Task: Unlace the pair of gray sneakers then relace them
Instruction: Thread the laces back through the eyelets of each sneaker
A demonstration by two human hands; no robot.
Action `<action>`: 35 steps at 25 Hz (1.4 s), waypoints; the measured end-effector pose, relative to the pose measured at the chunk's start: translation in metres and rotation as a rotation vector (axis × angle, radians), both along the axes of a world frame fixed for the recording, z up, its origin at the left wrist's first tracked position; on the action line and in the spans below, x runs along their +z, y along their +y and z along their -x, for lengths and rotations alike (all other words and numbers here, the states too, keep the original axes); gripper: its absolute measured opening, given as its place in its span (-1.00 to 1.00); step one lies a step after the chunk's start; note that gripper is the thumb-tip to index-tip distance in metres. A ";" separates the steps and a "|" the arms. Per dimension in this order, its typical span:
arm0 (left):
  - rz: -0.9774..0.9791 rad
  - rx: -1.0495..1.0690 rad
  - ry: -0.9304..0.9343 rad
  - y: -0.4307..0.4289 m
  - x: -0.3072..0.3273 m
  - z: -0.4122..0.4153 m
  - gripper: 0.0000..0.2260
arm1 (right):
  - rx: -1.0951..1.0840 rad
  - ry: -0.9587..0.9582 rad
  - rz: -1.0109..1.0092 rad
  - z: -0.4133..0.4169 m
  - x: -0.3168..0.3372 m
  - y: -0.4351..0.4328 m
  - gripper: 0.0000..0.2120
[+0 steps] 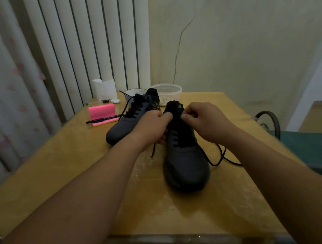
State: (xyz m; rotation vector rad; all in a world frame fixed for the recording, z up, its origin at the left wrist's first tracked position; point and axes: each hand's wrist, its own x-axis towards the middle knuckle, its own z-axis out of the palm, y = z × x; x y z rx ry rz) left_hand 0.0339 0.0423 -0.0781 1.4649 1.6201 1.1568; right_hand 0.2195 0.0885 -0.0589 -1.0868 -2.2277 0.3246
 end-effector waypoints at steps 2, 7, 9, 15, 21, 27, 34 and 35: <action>0.027 -0.052 -0.033 0.000 0.001 0.005 -0.71 | 0.003 0.016 0.019 0.002 0.000 0.003 -0.89; 0.009 -0.113 -0.149 -0.001 -0.011 0.018 -0.80 | 0.044 -0.034 0.011 0.015 0.001 0.003 -0.86; -0.002 -0.122 -0.157 -0.002 -0.012 0.019 -0.80 | 0.049 -0.053 -0.001 0.020 -0.001 0.002 -0.86; -0.021 -0.152 -0.163 -0.005 -0.014 0.023 -0.78 | 0.056 -0.072 0.015 0.028 -0.001 0.001 -0.86; -0.059 -0.174 -0.161 -0.014 -0.017 0.022 -0.82 | 0.011 -0.118 0.077 0.031 0.005 -0.002 -0.83; -0.221 0.021 -1.392 -0.019 -0.007 0.041 -0.83 | 0.010 0.213 0.406 0.012 0.036 -0.008 -0.87; -0.084 0.062 0.184 -0.043 -0.021 0.038 -0.58 | 0.030 0.514 0.499 0.019 0.039 -0.014 -0.77; -0.115 0.130 0.024 -0.047 -0.024 0.040 -0.60 | -0.030 0.523 0.483 0.020 0.035 -0.015 -0.77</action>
